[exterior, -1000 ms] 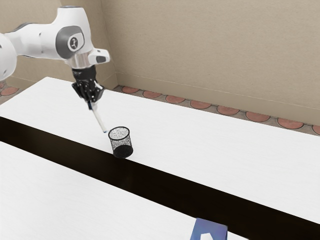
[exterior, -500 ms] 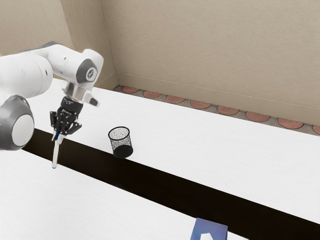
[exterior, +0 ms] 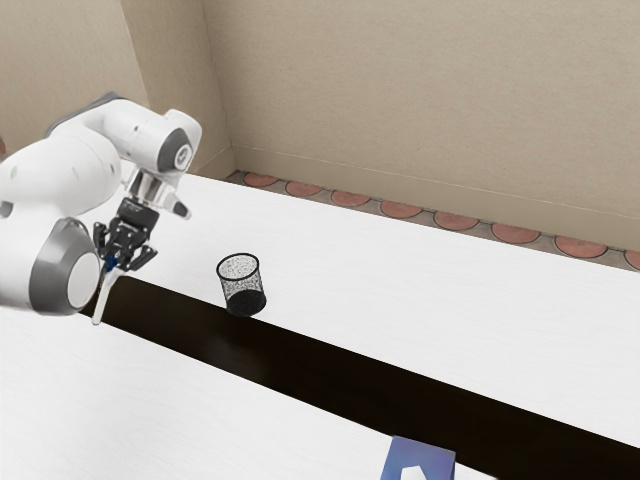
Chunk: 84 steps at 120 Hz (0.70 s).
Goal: Take the marker out of the pen holder and place it to the left of the pen holder.
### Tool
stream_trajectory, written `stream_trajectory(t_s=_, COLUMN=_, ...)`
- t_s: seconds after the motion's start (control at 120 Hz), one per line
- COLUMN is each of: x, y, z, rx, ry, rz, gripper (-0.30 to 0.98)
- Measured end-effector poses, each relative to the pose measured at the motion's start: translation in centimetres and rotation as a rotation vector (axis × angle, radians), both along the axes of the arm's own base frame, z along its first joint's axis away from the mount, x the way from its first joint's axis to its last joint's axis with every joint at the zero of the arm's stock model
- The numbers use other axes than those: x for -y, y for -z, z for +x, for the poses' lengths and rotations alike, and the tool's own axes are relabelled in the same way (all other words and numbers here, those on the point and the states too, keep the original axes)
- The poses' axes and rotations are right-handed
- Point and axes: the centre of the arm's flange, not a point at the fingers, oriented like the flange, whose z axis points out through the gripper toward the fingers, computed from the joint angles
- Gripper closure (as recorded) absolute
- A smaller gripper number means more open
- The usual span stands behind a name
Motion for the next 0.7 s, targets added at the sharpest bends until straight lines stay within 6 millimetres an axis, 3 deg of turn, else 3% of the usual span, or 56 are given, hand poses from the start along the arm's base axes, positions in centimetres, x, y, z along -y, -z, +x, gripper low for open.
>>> stream_trajectory(t_s=0.133, x=-0.3, y=0.2, z=0.5, rx=0.045, ry=-0.001, rz=-0.047, gripper=0.33)
stream_trajectory(t_s=0.233, x=1.3, y=-0.6, z=1.5, rx=0.113, ry=0.019, rz=-0.118, gripper=0.21)
stream_trajectory(t_s=0.3, x=2.3, y=-4.2, z=2.0, rx=0.208, ry=0.021, rz=-0.162, gripper=0.15)
stream_trajectory(t_s=0.392, x=7.0, y=-12.1, z=1.9, rx=0.363, ry=0.077, rz=-0.238, gripper=0.1)
stream_trajectory(t_s=0.458, x=10.2, y=-15.2, z=1.5, rx=0.435, ry=0.12, rz=-0.277, gripper=0.07)
stream_trajectory(t_s=0.533, x=12.2, y=-17.2, z=0.0, rx=0.495, ry=0.142, rz=-0.29, gripper=0.05)
stream_trajectory(t_s=0.7, x=13.3, y=-18.0, z=0.1, rx=0.592, ry=0.143, rz=-0.297, gripper=0.02)
